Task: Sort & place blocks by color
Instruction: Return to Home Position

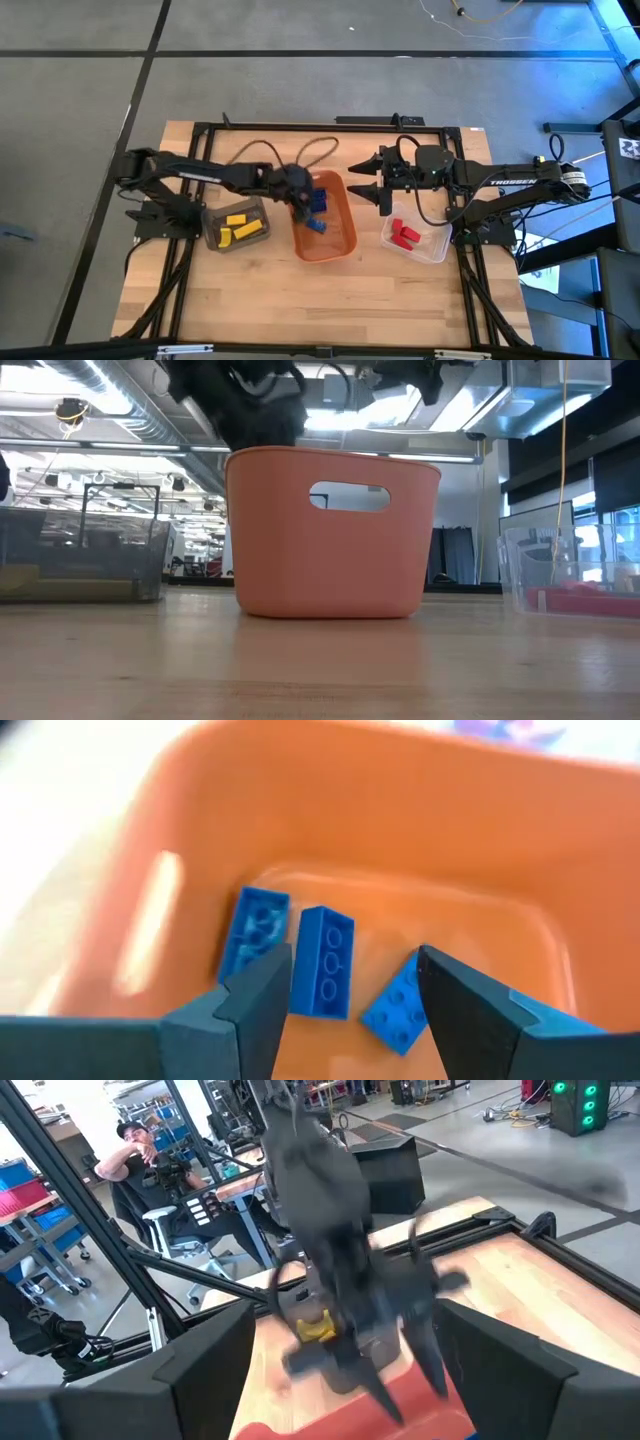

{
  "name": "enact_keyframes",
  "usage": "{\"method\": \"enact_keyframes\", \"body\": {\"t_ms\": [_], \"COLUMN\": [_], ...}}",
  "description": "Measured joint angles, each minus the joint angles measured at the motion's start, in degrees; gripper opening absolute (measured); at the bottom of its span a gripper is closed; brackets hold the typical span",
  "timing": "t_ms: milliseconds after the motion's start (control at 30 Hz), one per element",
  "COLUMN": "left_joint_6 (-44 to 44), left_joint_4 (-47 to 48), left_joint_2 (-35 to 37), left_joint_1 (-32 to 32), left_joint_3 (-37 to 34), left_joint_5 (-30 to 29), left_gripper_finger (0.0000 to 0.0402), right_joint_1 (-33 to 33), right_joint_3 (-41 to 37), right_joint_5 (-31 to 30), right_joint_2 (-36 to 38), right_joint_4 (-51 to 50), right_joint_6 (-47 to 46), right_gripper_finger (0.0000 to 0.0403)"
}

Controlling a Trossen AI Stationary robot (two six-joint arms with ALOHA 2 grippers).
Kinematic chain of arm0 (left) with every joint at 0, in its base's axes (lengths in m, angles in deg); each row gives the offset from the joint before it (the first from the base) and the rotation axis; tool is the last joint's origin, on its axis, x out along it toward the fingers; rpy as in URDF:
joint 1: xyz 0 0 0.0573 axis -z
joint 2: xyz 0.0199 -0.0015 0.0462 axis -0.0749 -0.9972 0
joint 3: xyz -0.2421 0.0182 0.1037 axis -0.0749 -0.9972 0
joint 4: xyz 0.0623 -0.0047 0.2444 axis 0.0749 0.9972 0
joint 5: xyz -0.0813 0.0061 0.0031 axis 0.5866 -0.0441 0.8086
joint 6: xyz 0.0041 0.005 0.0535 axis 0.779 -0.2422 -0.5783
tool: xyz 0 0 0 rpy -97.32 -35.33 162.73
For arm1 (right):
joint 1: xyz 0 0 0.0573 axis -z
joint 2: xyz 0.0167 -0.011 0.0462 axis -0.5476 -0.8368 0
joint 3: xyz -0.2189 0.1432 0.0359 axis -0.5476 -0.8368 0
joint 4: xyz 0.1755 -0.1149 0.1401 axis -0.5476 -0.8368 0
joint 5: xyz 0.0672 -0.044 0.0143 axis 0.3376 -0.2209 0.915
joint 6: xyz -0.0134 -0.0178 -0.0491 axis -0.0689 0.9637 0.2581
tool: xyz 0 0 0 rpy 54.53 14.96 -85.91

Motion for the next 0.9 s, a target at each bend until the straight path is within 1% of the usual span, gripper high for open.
{"method": "enact_keyframes", "body": {"t_ms": [67,200,367,467,667,767,900], "left_joint_6": [0.0,0.0,-0.4,-2.2,-3.5,-3.6,-5.9], "left_joint_4": [2.1,2.0,-2.9,-5.9,-8.1,-9.3,-11.6], "left_joint_2": [3.7,13.1,24.4,29.4,35.3,36.4,36.9], "left_joint_1": [-0.4,-0.1,2.0,4.0,6.9,8.4,10.2], "left_joint_3": [0.0,0.0,0.0,0.0,0.0,0.0,0.0], "left_joint_5": [-0.4,-3.2,-5.8,-7.0,-7.4,-7.1,-7.0], "left_gripper_finger": [0.0206,0.0204,0.0204,0.0204,0.0204,0.0204,0.0204], "right_joint_1": [0.0,0.0,0.0,0.0,0.0,0.0,0.0], "right_joint_3": [0.0,0.0,0.0,0.0,0.0,0.0,0.0], "right_joint_5": [0.0,0.0,0.3,0.3,0.3,0.4,0.4], "right_joint_2": [0.0,0.0,0.0,0.0,0.0,0.0,0.0], "right_joint_4": [0.1,0.2,0.2,0.2,0.2,0.2,0.2], "right_joint_6": [0.0,0.0,0.0,0.0,0.3,0.3,0.4], "right_gripper_finger": [0.0306,0.0306,0.0306,0.0306,0.0306,0.0306,0.0306]}}
